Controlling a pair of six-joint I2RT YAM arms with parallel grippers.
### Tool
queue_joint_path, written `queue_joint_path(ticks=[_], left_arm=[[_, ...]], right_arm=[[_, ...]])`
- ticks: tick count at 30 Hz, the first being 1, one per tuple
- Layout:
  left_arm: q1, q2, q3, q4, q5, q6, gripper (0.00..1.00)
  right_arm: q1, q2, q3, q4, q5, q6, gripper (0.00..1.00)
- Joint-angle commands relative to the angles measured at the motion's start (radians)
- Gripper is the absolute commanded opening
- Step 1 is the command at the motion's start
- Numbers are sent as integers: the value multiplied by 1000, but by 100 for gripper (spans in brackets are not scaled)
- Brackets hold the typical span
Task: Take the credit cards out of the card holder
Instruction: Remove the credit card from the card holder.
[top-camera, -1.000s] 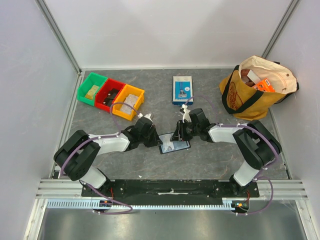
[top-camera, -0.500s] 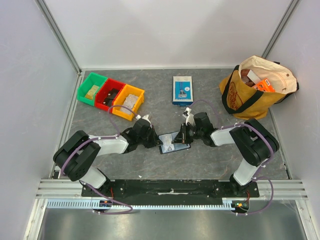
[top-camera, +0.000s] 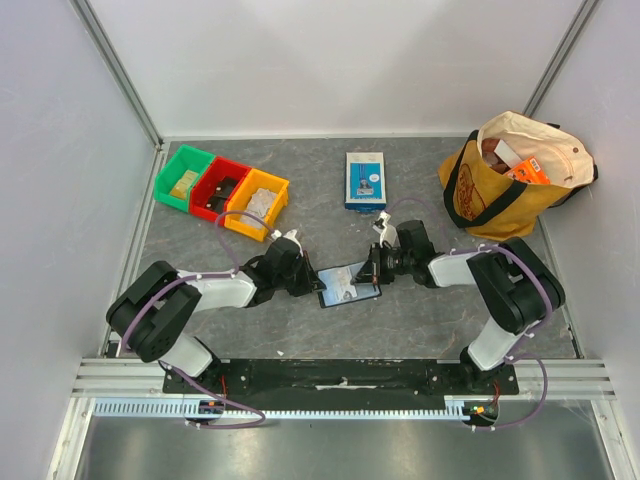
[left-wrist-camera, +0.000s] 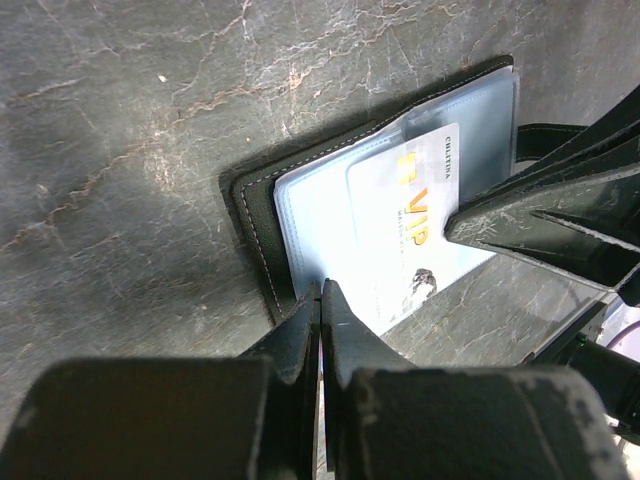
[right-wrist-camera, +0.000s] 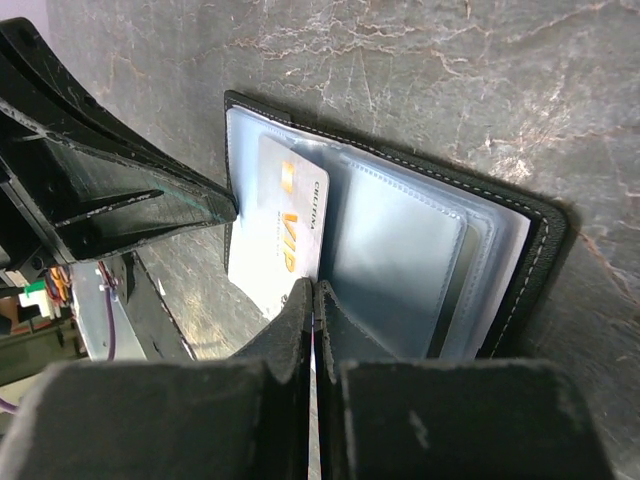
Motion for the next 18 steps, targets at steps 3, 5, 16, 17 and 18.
queue_joint_path(ticks=[3,5,16,17,18], left_arm=[[7,-6,-25,-76,-4,17,2],[7,-21,-20,-76,13,26,3],[11,-69,-12,-73,50,29,5],[13,-86,-17,-62,58,27,7],[16,-107,-18,-53,67,27,12]], right_arm=[[-8,-68,49,-163,60,-97,0],[-8,-83,57,-188,63,-105,0],[-28,-279,95,-385,226,-154,0],[-29,-295,103,-398,226,-154,0],[-29,-307,107,-404,215,-152,0]])
